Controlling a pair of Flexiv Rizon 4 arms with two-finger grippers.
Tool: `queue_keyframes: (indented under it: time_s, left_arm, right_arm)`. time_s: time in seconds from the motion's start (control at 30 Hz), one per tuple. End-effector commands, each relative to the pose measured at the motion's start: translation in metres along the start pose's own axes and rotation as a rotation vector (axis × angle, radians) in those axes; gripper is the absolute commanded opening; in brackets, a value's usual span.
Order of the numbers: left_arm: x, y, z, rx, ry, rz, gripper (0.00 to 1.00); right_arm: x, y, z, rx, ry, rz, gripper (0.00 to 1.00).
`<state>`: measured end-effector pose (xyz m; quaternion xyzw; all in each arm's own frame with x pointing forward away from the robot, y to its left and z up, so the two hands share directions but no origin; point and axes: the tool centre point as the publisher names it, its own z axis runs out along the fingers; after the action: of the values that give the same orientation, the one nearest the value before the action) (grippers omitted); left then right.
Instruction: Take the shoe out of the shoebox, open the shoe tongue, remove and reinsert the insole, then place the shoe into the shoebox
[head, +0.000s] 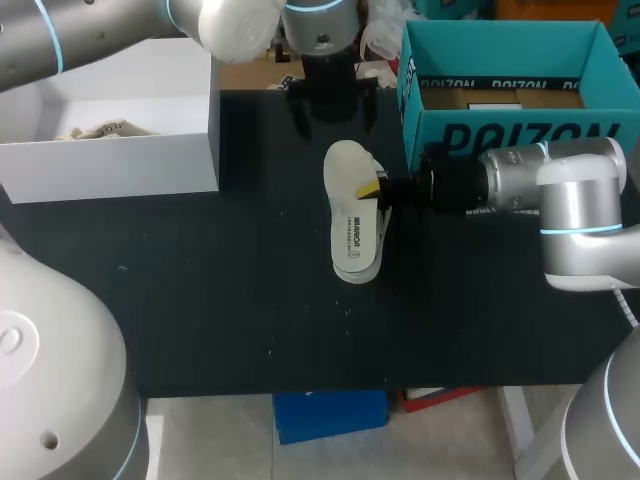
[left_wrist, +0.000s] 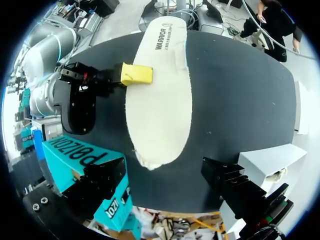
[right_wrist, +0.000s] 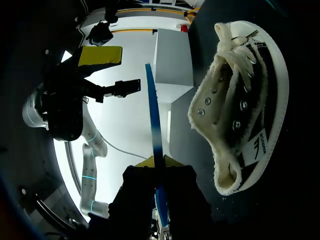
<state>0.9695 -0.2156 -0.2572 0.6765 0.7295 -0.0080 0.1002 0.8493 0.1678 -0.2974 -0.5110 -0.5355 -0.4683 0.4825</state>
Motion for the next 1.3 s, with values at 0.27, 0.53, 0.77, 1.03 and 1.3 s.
queue_keyframes:
  time_s: [0.27, 0.53, 0.77, 1.03, 1.3]
  left_arm:
    - [0.003, -0.047, -0.014, -0.019, 0.000, 0.018, 1.00]
    - [0.009, -0.090, -0.022, -0.025, -0.016, 0.009, 1.00]
    - [0.009, -0.128, -0.029, -0.010, -0.030, 0.026, 1.00]
    - [0.013, -0.161, -0.039, -0.019, -0.067, 0.049, 1.00]
    - [0.024, -0.182, -0.036, 0.027, -0.253, 0.078, 1.00]
  right_arm:
    - [0.000, 0.000, 0.001, 0.000, -0.003, 0.001, 0.00]
    - [0.000, 0.000, 0.001, 0.000, -0.003, 0.001, 0.00]
    - [0.000, 0.000, 0.001, 0.000, -0.003, 0.001, 0.00]
    - [0.000, 0.000, 0.001, 0.000, -0.003, 0.001, 0.00]
    - [0.000, 0.000, 0.001, 0.000, -0.003, 0.001, 0.00]
